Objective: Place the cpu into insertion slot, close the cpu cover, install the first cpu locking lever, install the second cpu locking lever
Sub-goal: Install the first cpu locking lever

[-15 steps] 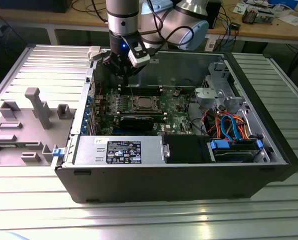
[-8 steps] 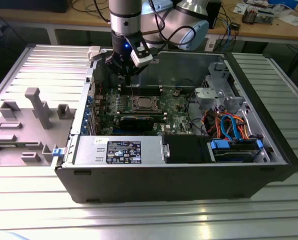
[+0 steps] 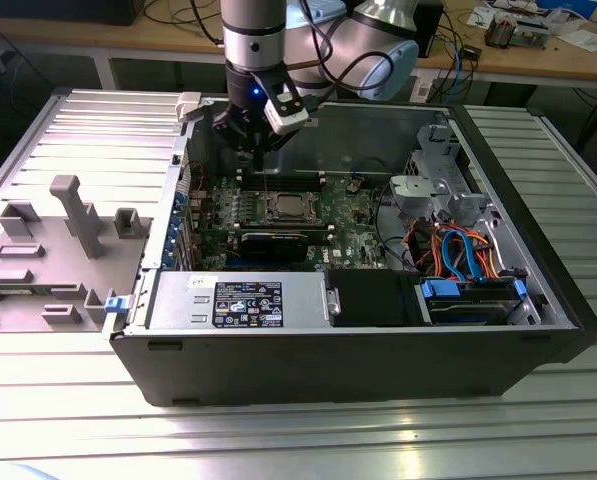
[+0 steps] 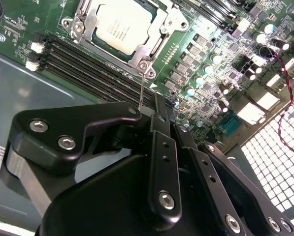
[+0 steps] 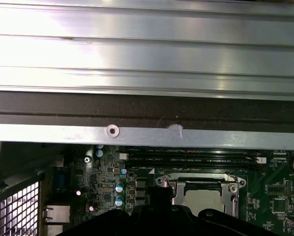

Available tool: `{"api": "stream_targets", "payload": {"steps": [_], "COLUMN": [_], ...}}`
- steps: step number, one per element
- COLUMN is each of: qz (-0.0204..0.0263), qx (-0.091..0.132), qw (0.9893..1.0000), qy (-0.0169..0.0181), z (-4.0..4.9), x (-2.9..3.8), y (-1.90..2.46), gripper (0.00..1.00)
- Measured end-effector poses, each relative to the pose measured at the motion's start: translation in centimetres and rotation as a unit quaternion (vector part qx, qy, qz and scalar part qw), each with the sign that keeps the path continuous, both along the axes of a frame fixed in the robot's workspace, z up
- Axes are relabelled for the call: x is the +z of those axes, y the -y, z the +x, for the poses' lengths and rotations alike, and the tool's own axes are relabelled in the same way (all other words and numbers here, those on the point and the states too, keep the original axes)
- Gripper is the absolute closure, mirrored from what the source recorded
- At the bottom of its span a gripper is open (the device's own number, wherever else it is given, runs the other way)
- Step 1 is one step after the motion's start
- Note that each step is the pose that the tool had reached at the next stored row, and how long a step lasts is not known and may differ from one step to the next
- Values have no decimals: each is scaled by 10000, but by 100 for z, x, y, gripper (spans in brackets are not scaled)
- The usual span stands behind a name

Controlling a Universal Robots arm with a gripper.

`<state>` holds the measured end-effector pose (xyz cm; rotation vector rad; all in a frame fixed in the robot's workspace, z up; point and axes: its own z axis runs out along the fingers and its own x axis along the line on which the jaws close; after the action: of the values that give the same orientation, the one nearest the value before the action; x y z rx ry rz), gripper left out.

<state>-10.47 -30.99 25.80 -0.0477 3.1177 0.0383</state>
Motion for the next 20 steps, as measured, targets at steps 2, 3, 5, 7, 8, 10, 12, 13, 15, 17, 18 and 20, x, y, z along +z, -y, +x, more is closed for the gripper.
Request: {"api": "stream_targets", "payload": {"steps": [2, 3, 5, 7, 8, 10, 12, 13, 15, 17, 18, 20], "qz": [0, 0, 0, 0, 0, 0, 0, 0, 0, 0, 0, 0], "qx": [-1, 0, 0, 0, 0, -1, 0, 0, 0, 1, 0, 0], "qw": [10000, 10000, 10000, 10000, 10000, 10000, 10000, 10000, 10000, 10000, 10000, 10000], "qy": [0, 0, 0, 0, 0, 0, 0, 0, 0, 0, 0, 0], "z": [2, 3, 3, 14, 17, 20, 22, 23, 23, 27, 28, 30], "x": [0, 0, 0, 0, 0, 0, 0, 0, 0, 0, 0, 0], "y": [0, 0, 0, 0, 0, 0, 0, 0, 0, 0, 0, 0], "gripper": [89, 89, 89, 89, 89, 89, 89, 89, 89, 89, 89, 89]}}
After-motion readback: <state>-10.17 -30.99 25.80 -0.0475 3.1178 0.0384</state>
